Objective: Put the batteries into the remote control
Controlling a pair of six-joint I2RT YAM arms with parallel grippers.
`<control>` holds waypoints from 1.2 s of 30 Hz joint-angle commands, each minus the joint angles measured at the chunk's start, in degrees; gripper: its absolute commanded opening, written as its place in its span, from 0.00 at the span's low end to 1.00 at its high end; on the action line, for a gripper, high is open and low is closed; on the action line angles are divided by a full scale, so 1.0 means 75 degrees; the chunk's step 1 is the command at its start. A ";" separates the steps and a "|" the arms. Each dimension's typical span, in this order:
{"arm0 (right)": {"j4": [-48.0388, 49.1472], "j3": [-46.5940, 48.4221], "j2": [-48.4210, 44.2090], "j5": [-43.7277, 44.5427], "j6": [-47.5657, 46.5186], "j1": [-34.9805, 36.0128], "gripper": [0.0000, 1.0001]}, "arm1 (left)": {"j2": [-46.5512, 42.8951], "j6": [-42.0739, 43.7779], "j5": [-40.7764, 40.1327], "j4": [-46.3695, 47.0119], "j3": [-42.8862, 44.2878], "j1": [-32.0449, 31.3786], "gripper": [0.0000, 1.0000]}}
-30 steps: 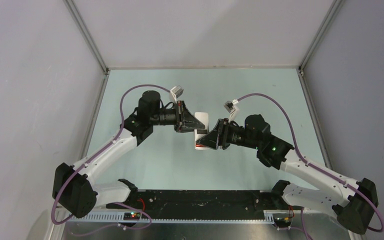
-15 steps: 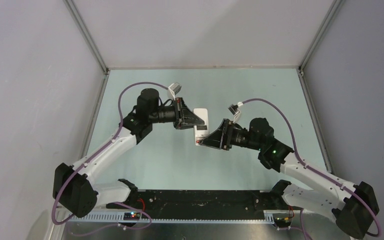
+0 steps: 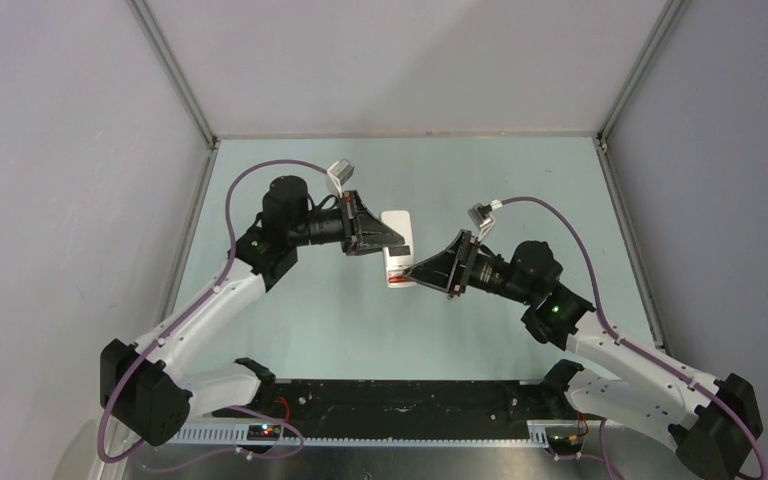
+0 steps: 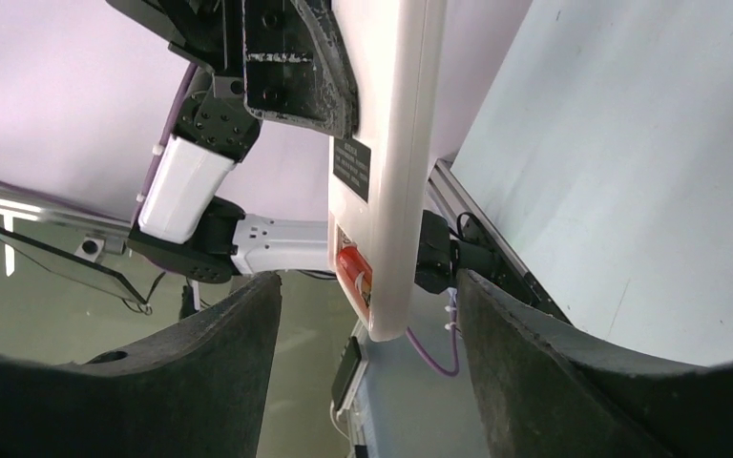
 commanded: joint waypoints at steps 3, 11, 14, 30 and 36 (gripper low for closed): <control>0.0362 -0.0006 0.0014 0.0501 0.0330 0.0062 0.70 | -0.0186 -0.0024 0.0005 0.0227 0.0311 0.0051 0.00; 0.0543 -0.0006 0.0340 0.0821 0.0494 0.0331 0.55 | -0.0187 -0.0025 0.0027 0.0217 0.0273 0.0051 0.00; 0.0569 -0.0006 0.0366 0.0885 0.0544 0.0351 0.50 | -0.0183 -0.0030 0.0025 0.0224 0.0258 0.0051 0.00; 0.0158 -0.0158 0.0186 0.1275 0.0680 0.0382 0.38 | -0.0172 0.0048 -0.0075 0.0219 0.0241 0.0054 0.00; -0.0176 -0.0158 0.0045 0.1319 0.0429 0.0392 0.32 | -0.0167 0.0064 -0.0178 0.0220 0.0231 0.0274 0.00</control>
